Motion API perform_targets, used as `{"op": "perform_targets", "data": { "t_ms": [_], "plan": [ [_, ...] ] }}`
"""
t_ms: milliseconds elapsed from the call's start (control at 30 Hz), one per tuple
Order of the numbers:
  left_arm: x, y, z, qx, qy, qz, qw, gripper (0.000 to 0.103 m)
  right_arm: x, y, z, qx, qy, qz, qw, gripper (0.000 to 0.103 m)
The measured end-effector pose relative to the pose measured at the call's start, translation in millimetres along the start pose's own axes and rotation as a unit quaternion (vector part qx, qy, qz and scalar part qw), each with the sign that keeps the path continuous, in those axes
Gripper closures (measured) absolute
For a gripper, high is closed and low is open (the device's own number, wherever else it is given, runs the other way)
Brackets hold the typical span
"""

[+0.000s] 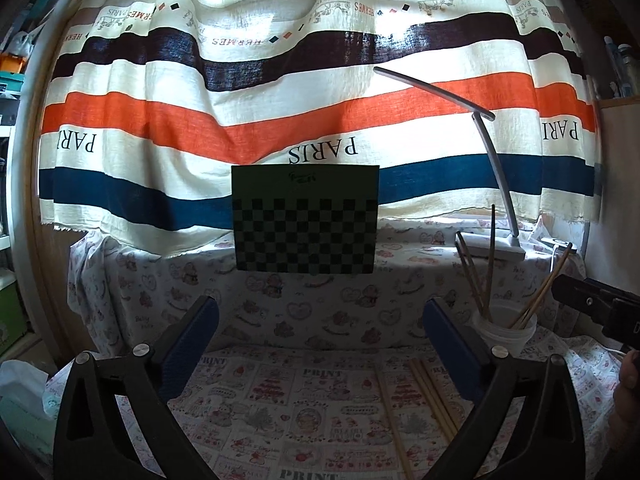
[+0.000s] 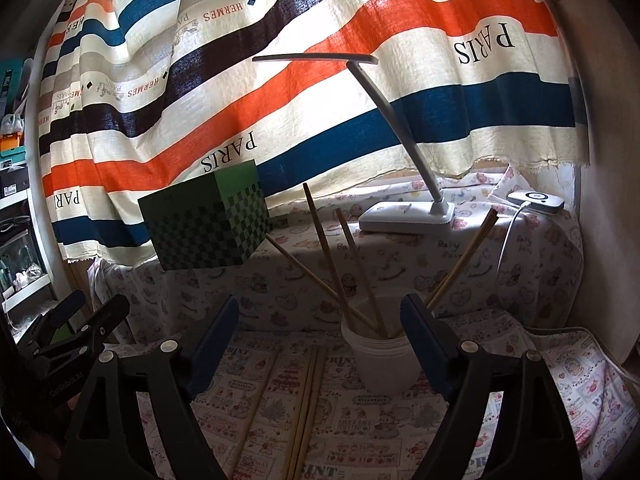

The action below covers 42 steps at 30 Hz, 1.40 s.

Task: Organize utensils
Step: 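Move both open grippers from the cup back over the chopstick pile, then grasp one chopstick from the pile with the left gripper and lift it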

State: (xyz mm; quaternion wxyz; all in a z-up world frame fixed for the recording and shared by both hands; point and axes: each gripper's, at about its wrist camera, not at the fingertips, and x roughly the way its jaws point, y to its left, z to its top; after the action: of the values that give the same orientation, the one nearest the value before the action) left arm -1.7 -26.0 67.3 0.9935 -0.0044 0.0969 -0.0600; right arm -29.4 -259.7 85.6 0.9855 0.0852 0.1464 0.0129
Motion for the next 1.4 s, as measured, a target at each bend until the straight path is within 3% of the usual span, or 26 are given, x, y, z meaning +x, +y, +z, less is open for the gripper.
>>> {"op": "perform_targets", "data": {
  "t_ms": [167,367,500,800,933,1067,1133,1200,1400],
  "plan": [
    [17,13,-13,0.014,0.027,0.020,0.9993,0.002,22,-6,-15,-0.005,0.026,-0.028,0.999,0.018],
    [53,14,-1,-0.032,0.108,-0.008,0.9936,0.002,46,-22,-28,0.029,0.074,-0.023,0.997,0.018],
    [59,14,-12,-0.059,0.132,-0.010,0.9894,0.002,57,-31,-35,0.034,0.093,-0.044,0.994,0.018],
    [71,-29,-53,0.042,0.190,0.006,0.9808,0.002,77,-43,-47,0.054,0.161,-0.063,0.984,0.018],
    [77,-33,-59,0.045,0.220,0.001,0.9744,0.002,85,-48,-55,0.071,0.191,-0.043,0.978,0.018],
    [90,-28,-69,0.007,0.283,-0.012,0.9591,0.002,103,-57,-69,0.102,0.253,-0.031,0.962,0.015],
    [93,-31,-73,0.009,0.292,-0.026,0.9560,0.002,104,-59,-73,0.106,0.254,-0.047,0.960,0.015],
    [94,-33,-76,0.015,0.295,-0.017,0.9554,0.002,101,-56,-72,0.097,0.247,-0.056,0.962,0.015],
    [96,-32,-81,0.012,0.306,-0.017,0.9519,0.002,98,-57,-69,0.095,0.250,-0.054,0.962,0.015]
  ]
}}
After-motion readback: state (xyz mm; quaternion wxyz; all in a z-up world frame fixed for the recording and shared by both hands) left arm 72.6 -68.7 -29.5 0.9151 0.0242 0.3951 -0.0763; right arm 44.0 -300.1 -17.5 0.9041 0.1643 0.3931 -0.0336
